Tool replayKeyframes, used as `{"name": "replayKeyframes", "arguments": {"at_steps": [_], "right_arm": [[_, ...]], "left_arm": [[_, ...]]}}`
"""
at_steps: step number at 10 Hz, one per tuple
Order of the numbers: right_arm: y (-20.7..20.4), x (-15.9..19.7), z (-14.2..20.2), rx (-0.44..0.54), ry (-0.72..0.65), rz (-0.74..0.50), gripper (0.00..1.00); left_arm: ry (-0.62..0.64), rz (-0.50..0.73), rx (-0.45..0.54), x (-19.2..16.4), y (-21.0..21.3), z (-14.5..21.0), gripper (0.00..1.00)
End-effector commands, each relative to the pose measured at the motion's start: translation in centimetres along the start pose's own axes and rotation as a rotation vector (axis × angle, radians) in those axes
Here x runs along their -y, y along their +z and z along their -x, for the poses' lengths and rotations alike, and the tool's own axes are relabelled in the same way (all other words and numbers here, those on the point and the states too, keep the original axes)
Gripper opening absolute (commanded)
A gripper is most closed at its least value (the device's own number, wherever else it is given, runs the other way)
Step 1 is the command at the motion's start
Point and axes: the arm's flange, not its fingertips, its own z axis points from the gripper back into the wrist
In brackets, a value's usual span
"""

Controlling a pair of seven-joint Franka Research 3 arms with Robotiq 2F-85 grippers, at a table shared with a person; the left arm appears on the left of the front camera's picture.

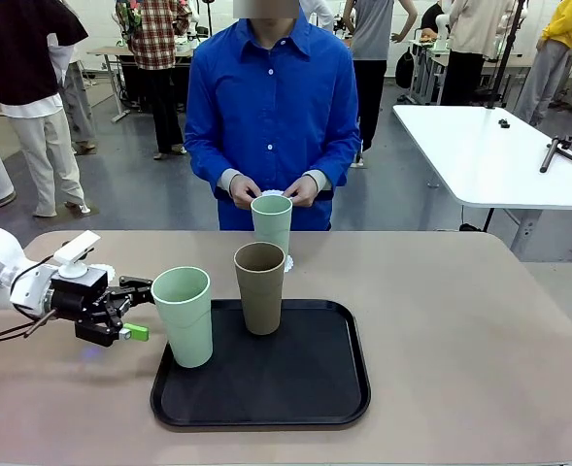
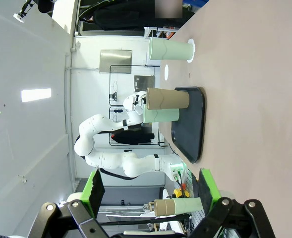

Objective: Place coasters on the table and set cups on them.
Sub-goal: Take one Reusable plastic cup from the Flat Tray and place it on a coaster set by the human.

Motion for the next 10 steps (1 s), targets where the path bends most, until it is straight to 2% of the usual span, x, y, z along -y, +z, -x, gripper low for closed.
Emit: {"name": "replayKeyframes", "arguments": {"at_steps": [1,10], "right_arm": [[0.1,-0.1,-0.1,0.0,-0.009,0.003,1.0],[0.1,-0.1,-0.1,0.0,-0.009,0.003,1.0]], "left_arm": [[-0.04,0.022,0.027,-0.8,-0.4,0.9,1.0],[-0.04,0.076,0.023,-1.9,-3.9,1.8,1.0]]}}
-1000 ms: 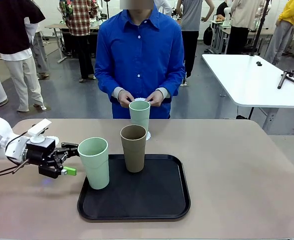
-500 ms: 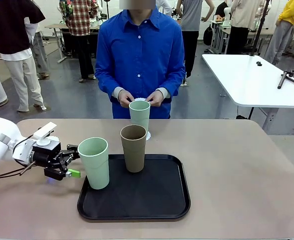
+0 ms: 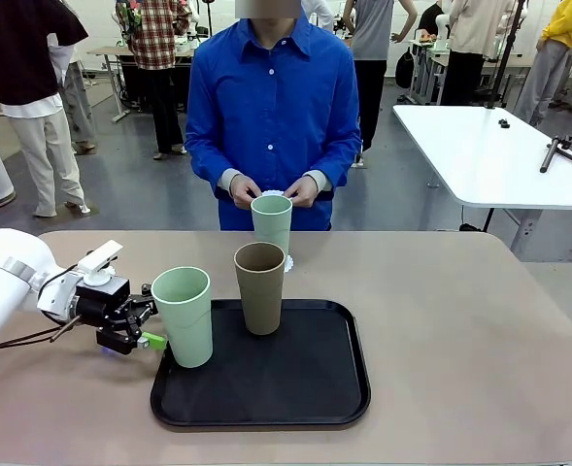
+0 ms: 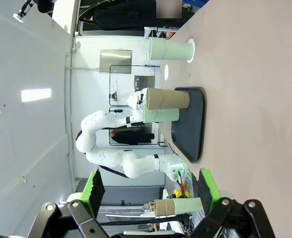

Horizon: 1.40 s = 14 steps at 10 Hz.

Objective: Place coasters on the table and set cups on them.
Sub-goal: Take one Reusable plastic cup from the Flat Tray and place it on a coaster set by the human.

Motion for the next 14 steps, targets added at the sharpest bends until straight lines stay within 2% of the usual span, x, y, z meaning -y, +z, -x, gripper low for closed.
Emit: {"name": "replayKeyframes", "arguments": {"at_steps": [1,9,10,11,12,13,14], "right_arm": [[0.1,-0.1,-0.1,0.0,-0.009,0.003,1.0],[0.1,-0.1,-0.1,0.0,-0.009,0.003,1.0],[0.1,-0.1,-0.1,0.0,-0.009,0.003,1.0],[0.1,-0.1,-0.1,0.0,-0.009,0.003,1.0],[0.1,-0.1,-0.1,0.0,-0.009,0.003,1.0],[0.1,-0.1,-0.1,0.0,-0.009,0.003,1.0],[0.1,-0.1,-0.1,0.0,-0.009,0.003,1.0]], "left_arm": [[-0.037,-0.006,0.001,-0.6,-0.9,0.5,1.0],[-0.069,0.074,0.015,-1.3,-3.5,1.2,1.0],[-0.077,0.08,0.03,-1.2,-3.3,1.1,0.4],[-0.076,0.078,0.037,-1.2,-3.2,1.0,0.4],[-0.075,0.077,0.039,-1.1,-3.3,1.0,0.0],[-0.075,0.074,0.035,-1.1,-3.3,0.9,0.38],[-0.074,0.068,0.044,-0.8,-3.2,0.4,0.0]]}}
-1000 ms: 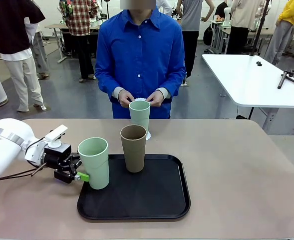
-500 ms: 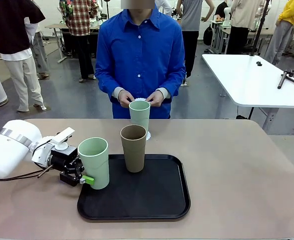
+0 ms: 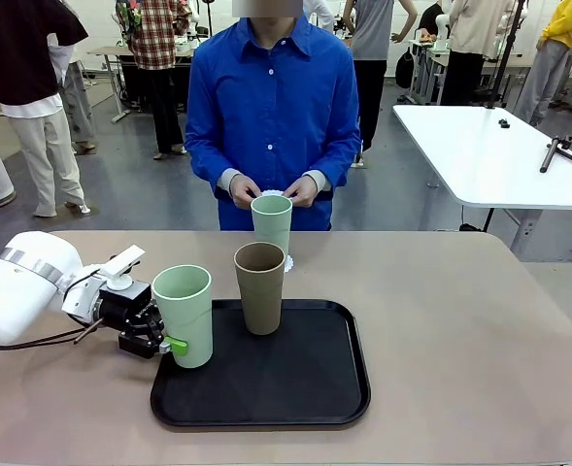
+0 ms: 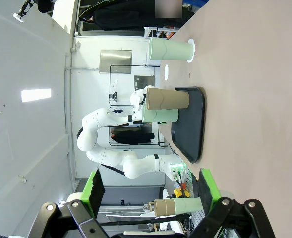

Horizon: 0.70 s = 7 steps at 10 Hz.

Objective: Place coasters on the table and set cups on them.
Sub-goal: Take one Reusable plastic cup from the Flat Tray and place it on a coaster set by the human.

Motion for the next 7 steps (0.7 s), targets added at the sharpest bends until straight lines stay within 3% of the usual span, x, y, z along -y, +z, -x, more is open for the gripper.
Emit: {"name": "replayKeyframes", "arguments": {"at_steps": [1,5,7], "right_arm": [[0.1,-0.1,-0.1,0.0,-0.009,0.003,1.0],[0.1,-0.1,-0.1,0.0,-0.009,0.003,1.0],[0.1,-0.1,-0.1,0.0,-0.009,0.003,1.0]], "left_arm": [[-0.047,-0.014,0.03,1.2,0.0,-1.6,0.0],[-0.096,-0.182,0.044,4.0,1.0,-16.4,0.0],[-0.113,-0.225,0.021,5.0,1.3,-20.9,0.0]]}}
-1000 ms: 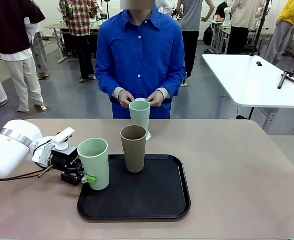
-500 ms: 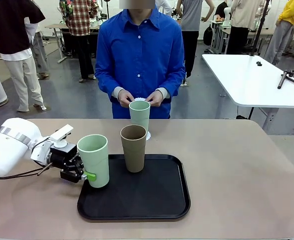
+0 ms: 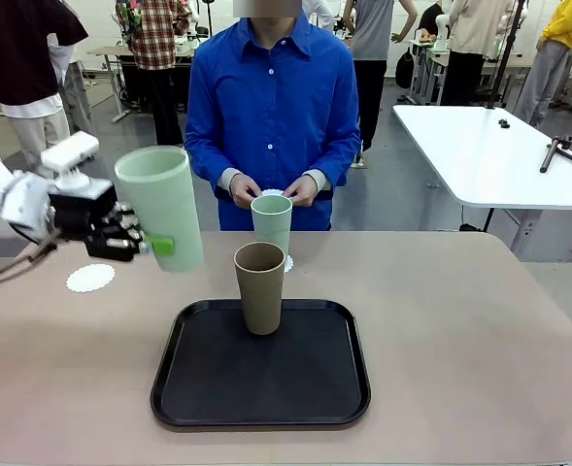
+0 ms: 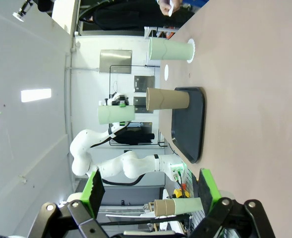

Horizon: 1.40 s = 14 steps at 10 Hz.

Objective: Place coasters on the table and set cups on them.
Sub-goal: Take one Reusable plastic cup from the Flat Tray and place it on a coaster set by the human.

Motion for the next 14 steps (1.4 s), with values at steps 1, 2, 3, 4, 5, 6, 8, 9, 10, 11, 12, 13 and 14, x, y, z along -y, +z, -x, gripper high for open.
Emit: {"name": "replayKeyframes", "arguments": {"at_steps": [1,2,3,4,5,6,8,9,10,11,12,13,14], "right_arm": [[0.1,-0.1,-0.1,0.001,-0.009,0.003,1.0],[0.1,-0.1,-0.1,0.001,-0.009,0.003,1.0],[0.1,-0.1,-0.1,0.001,-0.009,0.003,1.0],[0.1,-0.1,-0.1,0.001,-0.009,0.003,1.0],[0.1,-0.1,-0.1,0.001,-0.009,0.003,1.0],[0.1,-0.1,-0.1,0.001,-0.009,0.003,1.0],[0.1,-0.1,-0.1,0.001,-0.009,0.003,1.0],[0.1,-0.1,-0.1,0.001,-0.009,0.003,1.0],[0.1,-0.1,-0.1,0.001,-0.009,0.003,1.0],[0.1,-0.1,-0.1,0.001,-0.009,0.003,1.0],[0.1,-0.1,-0.1,0.001,-0.009,0.003,1.0],[0.1,-0.1,-0.1,0.001,-0.009,0.003,1.0],[0.1,-0.1,-0.1,0.001,-0.009,0.003,1.0]], "left_arm": [[0.009,-0.062,-0.023,0.7,-0.4,-2.1,0.0],[0.012,-0.06,-0.028,0.8,-0.3,-2.5,0.0],[-0.009,-0.021,-0.013,0.3,0.2,-2.2,0.0],[-0.009,-0.021,-0.013,0.3,0.2,-2.2,0.0],[-0.009,-0.021,-0.013,0.3,0.2,-2.2,0.0],[-0.004,-0.029,-0.024,0.4,0.3,-2.9,0.84],[0.031,-0.172,-0.031,-2.9,6.6,-1.5,0.84],[0.045,-0.265,-0.041,-4.9,10.7,-1.3,0.84],[0.061,-0.329,-0.024,-5.9,14.1,-1.1,0.84],[0.074,-0.394,-0.008,-6.3,17.3,-0.8,0.84],[0.104,-0.441,-0.011,-7.1,20.1,-0.6,0.84],[0.138,-0.481,-0.017,-7.5,22.8,-0.4,0.84],[0.157,-0.522,-0.022,-7.6,24.7,0.1,0.84]]}}
